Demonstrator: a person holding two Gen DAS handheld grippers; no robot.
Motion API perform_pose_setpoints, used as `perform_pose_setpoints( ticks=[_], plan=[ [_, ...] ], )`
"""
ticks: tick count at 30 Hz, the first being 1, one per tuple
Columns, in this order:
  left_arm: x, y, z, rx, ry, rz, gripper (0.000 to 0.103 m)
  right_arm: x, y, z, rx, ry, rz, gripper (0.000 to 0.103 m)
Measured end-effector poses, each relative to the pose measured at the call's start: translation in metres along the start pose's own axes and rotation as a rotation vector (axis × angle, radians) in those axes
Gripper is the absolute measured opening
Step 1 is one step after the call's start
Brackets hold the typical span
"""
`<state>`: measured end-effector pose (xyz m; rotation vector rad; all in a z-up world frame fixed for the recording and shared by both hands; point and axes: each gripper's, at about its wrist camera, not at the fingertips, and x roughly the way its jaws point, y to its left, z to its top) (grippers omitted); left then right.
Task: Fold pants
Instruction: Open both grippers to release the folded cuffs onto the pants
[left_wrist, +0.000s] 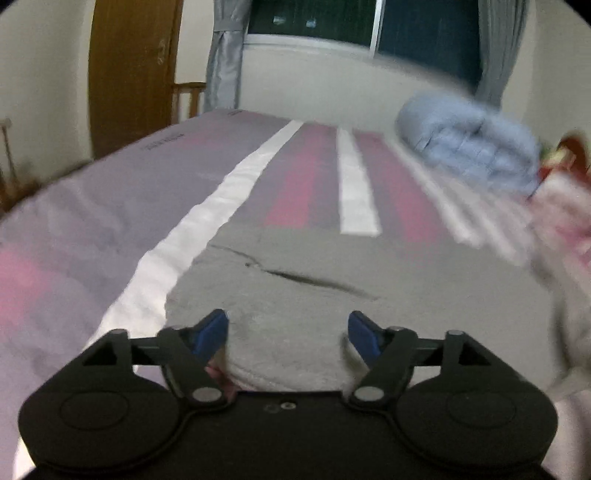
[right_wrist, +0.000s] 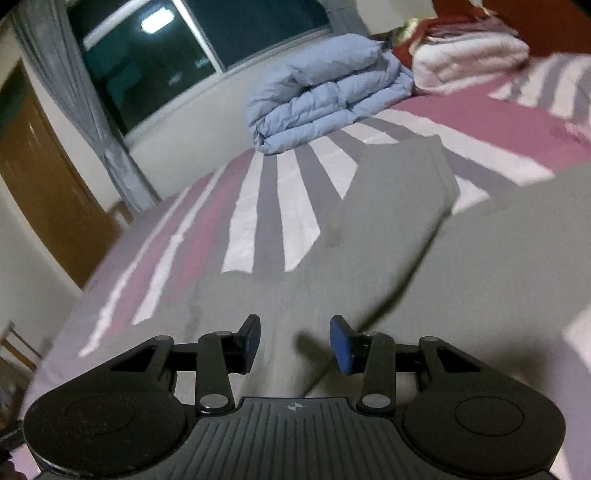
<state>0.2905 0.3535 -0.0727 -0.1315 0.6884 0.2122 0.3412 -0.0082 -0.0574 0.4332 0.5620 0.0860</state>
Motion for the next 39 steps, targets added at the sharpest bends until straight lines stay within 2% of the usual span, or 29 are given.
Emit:
perform_pose_setpoints(
  ticks=[2, 5, 9, 11, 13, 14, 15, 18, 22, 27, 29, 30, 31, 32, 33, 35, 36, 38, 39],
  plan=[
    [0.009, -0.007, 0.003, 0.013, -0.006, 0.068, 0.065, 0.012, 0.005, 0.006, -0.043, 0.025, -0.02, 0.042],
    [0.022, -0.008, 0.002, 0.012, 0.008, 0.122, 0.069, 0.037, 0.015, 0.01, -0.095, 0.046, -0.037, 0.042],
    [0.029, -0.017, -0.011, 0.08, -0.01, 0.157, 0.078, 0.075, 0.029, 0.012, -0.168, 0.1, -0.09, 0.042],
    [0.028, -0.019, -0.022, 0.111, -0.038, 0.169, 0.078, 0.103, 0.035, 0.012, -0.222, 0.167, -0.165, 0.042],
    [0.026, -0.02, -0.03, 0.117, -0.063, 0.168, 0.078, 0.112, 0.036, 0.009, -0.26, 0.187, -0.184, 0.04],
    [0.026, -0.018, -0.03, 0.111, -0.065, 0.161, 0.079, 0.111, 0.032, 0.009, -0.25, 0.182, -0.183, 0.013],
    [0.025, -0.017, -0.029, 0.106, -0.066, 0.155, 0.079, 0.105, 0.025, 0.009, -0.225, 0.185, -0.171, 0.004],
    [0.025, -0.014, -0.029, 0.09, -0.073, 0.141, 0.08, 0.062, 0.0, 0.001, -0.187, 0.115, -0.184, 0.004],
    [0.025, -0.016, -0.029, 0.086, -0.083, 0.137, 0.079, 0.028, -0.036, -0.019, -0.127, 0.159, -0.189, 0.004],
    [0.021, -0.009, -0.028, 0.039, -0.079, 0.115, 0.08, 0.0, -0.057, -0.029, -0.044, 0.172, -0.182, 0.004],
    [0.021, -0.007, -0.028, 0.037, -0.078, 0.109, 0.08, -0.003, -0.064, -0.036, -0.026, 0.191, -0.155, 0.006],
    [0.022, -0.006, -0.028, 0.037, -0.078, 0.107, 0.081, -0.009, -0.064, -0.032, -0.024, 0.162, -0.137, 0.01],
    [0.022, -0.005, -0.029, 0.038, -0.075, 0.107, 0.083, -0.016, -0.064, -0.029, -0.016, 0.115, -0.128, 0.035],
    [0.023, -0.003, -0.029, 0.03, -0.072, 0.103, 0.084, -0.022, -0.063, -0.024, -0.016, 0.068, -0.146, 0.072],
    [0.023, 0.0, -0.029, 0.013, -0.071, 0.096, 0.085, -0.024, -0.062, -0.017, -0.026, 0.019, -0.151, 0.08],
    [0.025, 0.003, -0.03, -0.011, -0.066, 0.09, 0.087, -0.017, -0.065, 0.001, -0.02, -0.012, -0.131, 0.079],
    [0.025, 0.003, -0.03, -0.015, -0.066, 0.091, 0.088, -0.011, -0.068, 0.01, -0.005, -0.018, -0.132, 0.076],
    [0.025, 0.003, -0.031, -0.015, -0.065, 0.093, 0.089, 0.003, -0.074, 0.029, 0.0, -0.026, -0.127, 0.046],
    [0.025, 0.003, -0.031, -0.015, -0.064, 0.094, 0.089, 0.01, -0.078, 0.036, -0.003, -0.02, -0.131, 0.045]
  ],
)
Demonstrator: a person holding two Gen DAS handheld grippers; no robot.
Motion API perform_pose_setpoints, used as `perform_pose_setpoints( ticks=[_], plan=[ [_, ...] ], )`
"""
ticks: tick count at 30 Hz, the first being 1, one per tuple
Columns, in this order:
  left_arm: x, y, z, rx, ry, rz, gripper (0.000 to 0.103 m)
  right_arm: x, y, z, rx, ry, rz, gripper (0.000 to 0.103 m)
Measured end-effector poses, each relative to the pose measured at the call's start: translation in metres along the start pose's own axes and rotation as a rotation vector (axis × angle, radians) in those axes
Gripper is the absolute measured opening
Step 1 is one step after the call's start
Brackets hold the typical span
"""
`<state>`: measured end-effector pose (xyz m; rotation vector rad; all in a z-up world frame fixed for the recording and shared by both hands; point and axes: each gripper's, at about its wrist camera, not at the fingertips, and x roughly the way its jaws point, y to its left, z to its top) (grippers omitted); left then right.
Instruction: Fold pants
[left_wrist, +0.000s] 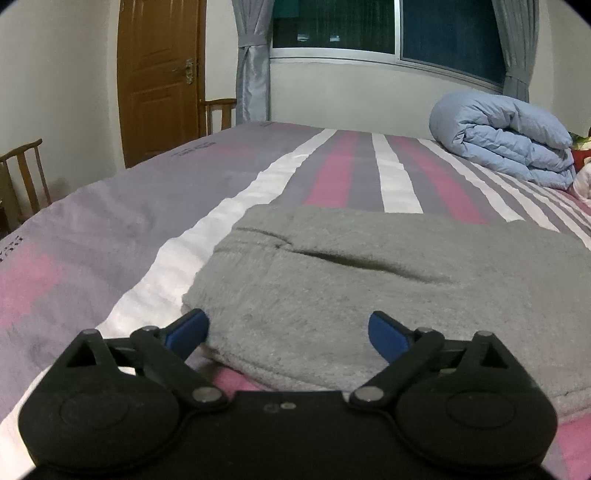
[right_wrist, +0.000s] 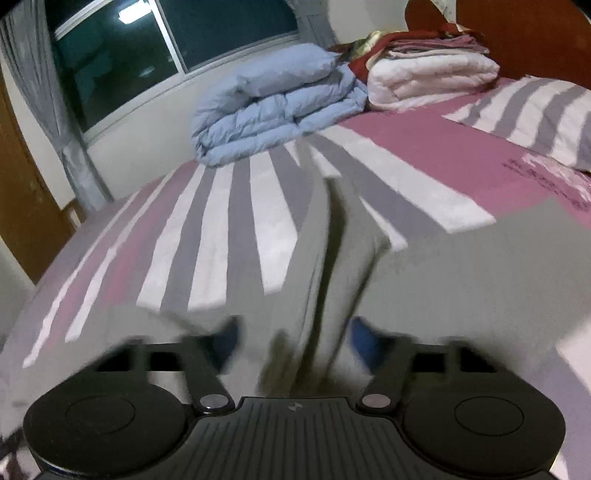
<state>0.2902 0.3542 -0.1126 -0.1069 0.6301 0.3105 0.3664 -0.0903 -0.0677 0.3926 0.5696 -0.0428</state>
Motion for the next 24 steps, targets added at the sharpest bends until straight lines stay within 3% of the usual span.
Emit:
perform_pose_setpoints(
  ticks=[5, 9, 14, 19, 21, 24],
  plan=[
    [0.003, 0.006, -0.002, -0.038, 0.03, -0.011, 0.093, 0.044, -0.007, 0.03, -0.028, 0.031, -0.01, 0.045],
    [0.014, 0.032, -0.007, -0.212, 0.088, -0.099, 0.094, 0.059, -0.002, 0.039, -0.087, 0.011, 0.016, 0.045],
    [0.014, 0.023, -0.006, -0.166, 0.086, -0.066, 0.094, 0.071, 0.031, 0.023, -0.192, 0.06, 0.09, 0.045],
    [0.014, 0.023, -0.006, -0.169, 0.089, -0.067, 0.095, 0.102, 0.057, 0.002, -0.343, 0.177, -0.021, 0.045],
    [0.012, 0.023, -0.008, -0.172, 0.089, -0.068, 0.095, 0.102, 0.056, 0.002, -0.364, 0.174, -0.058, 0.004],
    [0.012, 0.023, -0.008, -0.175, 0.088, -0.071, 0.095, 0.074, 0.029, 0.008, -0.248, 0.107, -0.066, 0.005]
  ],
)
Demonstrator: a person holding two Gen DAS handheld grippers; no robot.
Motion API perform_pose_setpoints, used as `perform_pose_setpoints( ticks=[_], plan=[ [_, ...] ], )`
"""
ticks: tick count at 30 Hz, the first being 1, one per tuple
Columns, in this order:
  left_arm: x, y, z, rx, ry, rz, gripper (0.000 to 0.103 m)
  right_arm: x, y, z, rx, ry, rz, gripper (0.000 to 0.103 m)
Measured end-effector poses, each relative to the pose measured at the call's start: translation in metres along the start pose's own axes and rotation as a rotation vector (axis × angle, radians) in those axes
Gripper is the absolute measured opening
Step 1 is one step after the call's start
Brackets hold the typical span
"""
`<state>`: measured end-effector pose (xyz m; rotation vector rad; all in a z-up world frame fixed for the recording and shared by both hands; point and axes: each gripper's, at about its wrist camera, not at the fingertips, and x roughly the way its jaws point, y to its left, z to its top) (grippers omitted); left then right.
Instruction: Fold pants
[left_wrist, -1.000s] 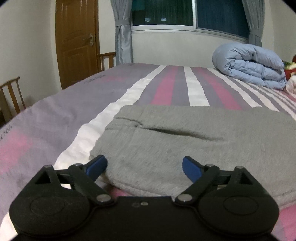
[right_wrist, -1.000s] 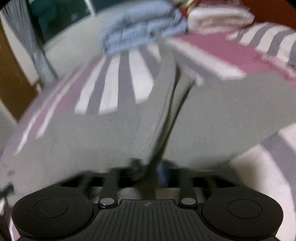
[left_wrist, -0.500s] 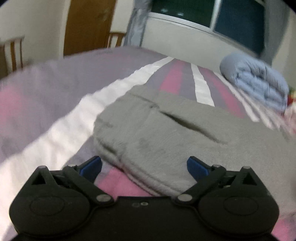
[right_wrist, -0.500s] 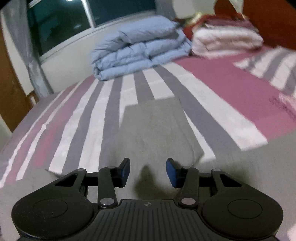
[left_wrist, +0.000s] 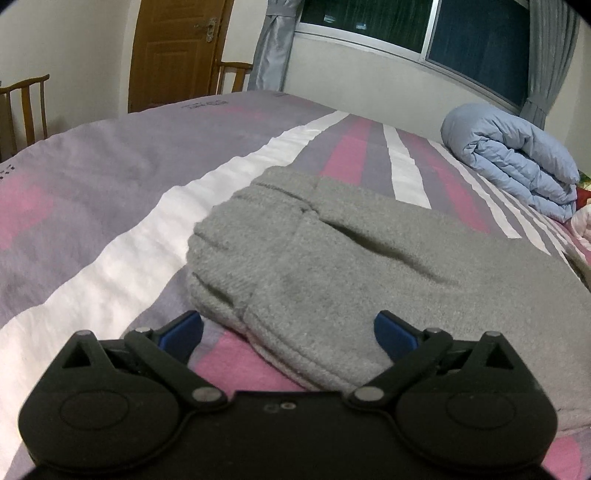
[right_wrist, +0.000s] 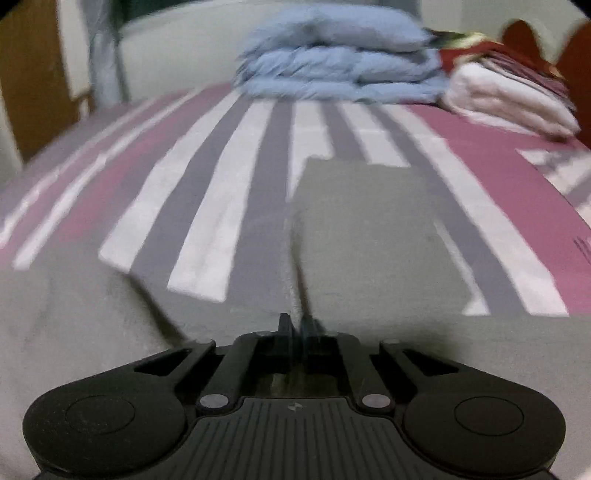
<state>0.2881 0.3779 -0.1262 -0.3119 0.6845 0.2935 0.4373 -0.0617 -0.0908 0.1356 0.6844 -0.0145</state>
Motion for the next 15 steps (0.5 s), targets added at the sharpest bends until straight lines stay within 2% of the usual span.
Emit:
perform_pose_setpoints(
  ticks=[6, 11, 15],
  plan=[
    [0.0, 0.0, -0.001, -0.001, -0.002, 0.0, 0.095, -0.042, -0.061, -0.03, 0.158, -0.037, -0.05, 0.005],
    [-0.001, -0.001, -0.001, -0.003, -0.001, 0.007, 0.095, -0.077, -0.095, -0.057, 0.309, -0.072, -0.007, 0.005],
    [-0.002, -0.002, -0.001, -0.004, -0.001, 0.01, 0.095, -0.105, -0.108, -0.083, 0.404, -0.075, 0.015, 0.005]
  ],
)
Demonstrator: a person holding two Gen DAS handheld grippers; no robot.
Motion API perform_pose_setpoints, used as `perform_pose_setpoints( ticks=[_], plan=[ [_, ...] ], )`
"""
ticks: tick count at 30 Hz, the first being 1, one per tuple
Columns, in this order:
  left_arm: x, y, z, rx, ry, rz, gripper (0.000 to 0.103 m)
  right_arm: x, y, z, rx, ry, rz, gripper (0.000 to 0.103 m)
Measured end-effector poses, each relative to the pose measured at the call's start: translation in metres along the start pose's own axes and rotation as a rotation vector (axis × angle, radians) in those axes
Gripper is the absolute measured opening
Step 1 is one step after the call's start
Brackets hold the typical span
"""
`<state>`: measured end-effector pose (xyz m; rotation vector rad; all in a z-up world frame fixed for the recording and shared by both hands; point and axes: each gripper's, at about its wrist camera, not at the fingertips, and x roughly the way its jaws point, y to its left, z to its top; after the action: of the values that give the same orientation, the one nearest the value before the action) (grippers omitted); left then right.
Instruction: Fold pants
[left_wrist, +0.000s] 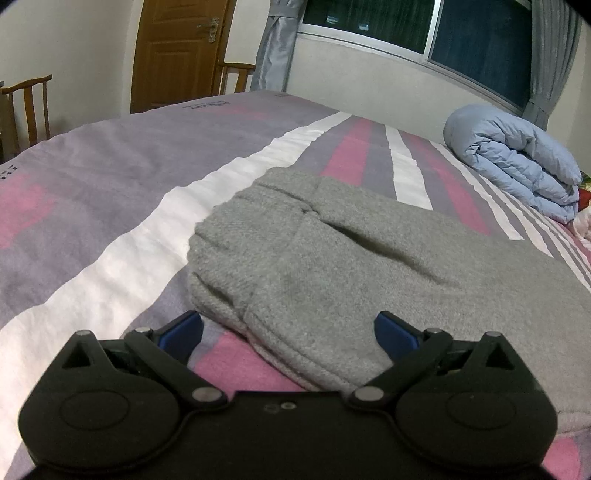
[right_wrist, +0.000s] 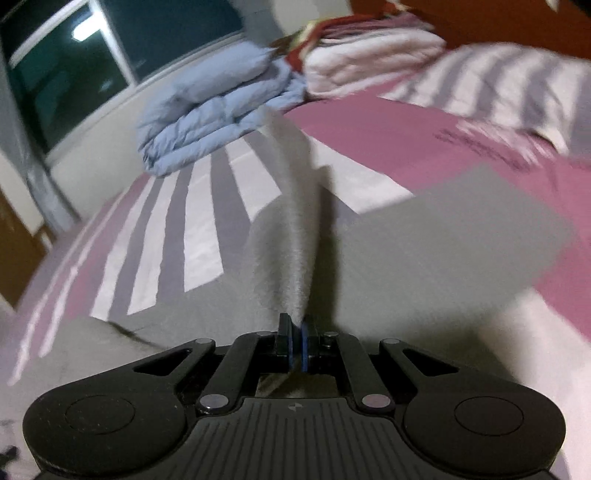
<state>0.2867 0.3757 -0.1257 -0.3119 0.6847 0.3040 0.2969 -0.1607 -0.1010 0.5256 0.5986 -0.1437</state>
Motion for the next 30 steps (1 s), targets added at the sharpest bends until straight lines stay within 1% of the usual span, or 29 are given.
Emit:
perform_pose_setpoints(
  ticks=[3, 4, 5, 6, 7, 8, 10, 11, 13, 14, 15, 17, 19, 21, 22, 23, 24, 27, 30],
  plan=[
    [0.0, 0.0, 0.0, -0.002, 0.0, -0.002, 0.095, -0.008, -0.015, -0.009, 0.019, 0.03, 0.024, 0.006],
    [0.0, 0.0, 0.0, -0.001, 0.0, -0.001, 0.095, -0.011, -0.02, -0.008, 0.037, 0.014, 0.04, 0.01],
    [0.0, 0.0, 0.0, -0.001, 0.0, -0.001, 0.096, -0.014, -0.027, -0.006, 0.063, -0.004, 0.051, 0.028],
    [0.0, 0.0, 0.0, -0.001, 0.0, 0.001, 0.096, -0.018, -0.034, -0.003, 0.095, -0.034, 0.035, 0.039],
    [0.0, 0.0, 0.0, 0.001, 0.0, 0.002, 0.096, -0.022, -0.041, 0.001, 0.127, -0.07, 0.041, 0.056],
    [0.0, 0.0, 0.0, 0.002, 0.0, 0.004, 0.096, -0.026, -0.048, 0.004, 0.161, -0.094, 0.063, 0.056],
    [0.001, 0.0, 0.0, 0.003, 0.001, 0.007, 0.097, -0.025, -0.059, 0.012, 0.213, -0.099, 0.088, 0.056],
    [0.001, -0.001, 0.0, 0.005, 0.001, 0.008, 0.097, -0.022, -0.063, 0.018, 0.214, -0.1, 0.108, 0.056],
    [0.001, -0.001, -0.001, 0.005, 0.0, 0.009, 0.097, -0.015, -0.07, 0.033, 0.21, -0.125, 0.095, 0.056],
    [0.001, -0.001, -0.001, 0.006, -0.001, 0.009, 0.097, -0.007, -0.075, 0.04, 0.222, -0.121, 0.098, 0.056],
    [0.001, -0.001, -0.001, 0.005, -0.001, 0.008, 0.097, 0.003, -0.081, 0.048, 0.238, -0.108, 0.096, 0.056],
    [0.001, -0.001, -0.001, 0.0, -0.001, 0.005, 0.097, 0.024, -0.092, 0.063, 0.258, -0.09, 0.063, 0.056],
    [0.001, -0.001, -0.001, 0.002, -0.001, 0.007, 0.097, 0.046, -0.096, 0.076, 0.253, -0.043, 0.055, 0.056],
    [0.001, -0.001, -0.001, 0.006, -0.003, 0.013, 0.097, 0.057, -0.094, 0.089, 0.218, -0.028, 0.046, 0.055],
    [0.001, -0.002, -0.001, 0.009, -0.004, 0.018, 0.097, 0.061, -0.092, 0.094, 0.198, -0.018, 0.048, 0.027],
    [0.0, -0.004, -0.001, 0.017, -0.006, 0.026, 0.097, 0.061, -0.089, 0.098, 0.177, -0.009, 0.051, 0.006],
    [-0.001, -0.007, -0.001, 0.034, -0.011, 0.039, 0.097, 0.057, -0.088, 0.1, 0.169, -0.02, 0.058, 0.006],
    [-0.002, -0.01, -0.001, 0.056, -0.018, 0.056, 0.097, 0.019, -0.084, 0.101, 0.121, -0.139, 0.081, 0.006],
    [-0.002, -0.008, -0.001, 0.042, -0.015, 0.045, 0.097, -0.025, -0.1, 0.092, 0.132, -0.249, 0.068, 0.006]
  ],
)
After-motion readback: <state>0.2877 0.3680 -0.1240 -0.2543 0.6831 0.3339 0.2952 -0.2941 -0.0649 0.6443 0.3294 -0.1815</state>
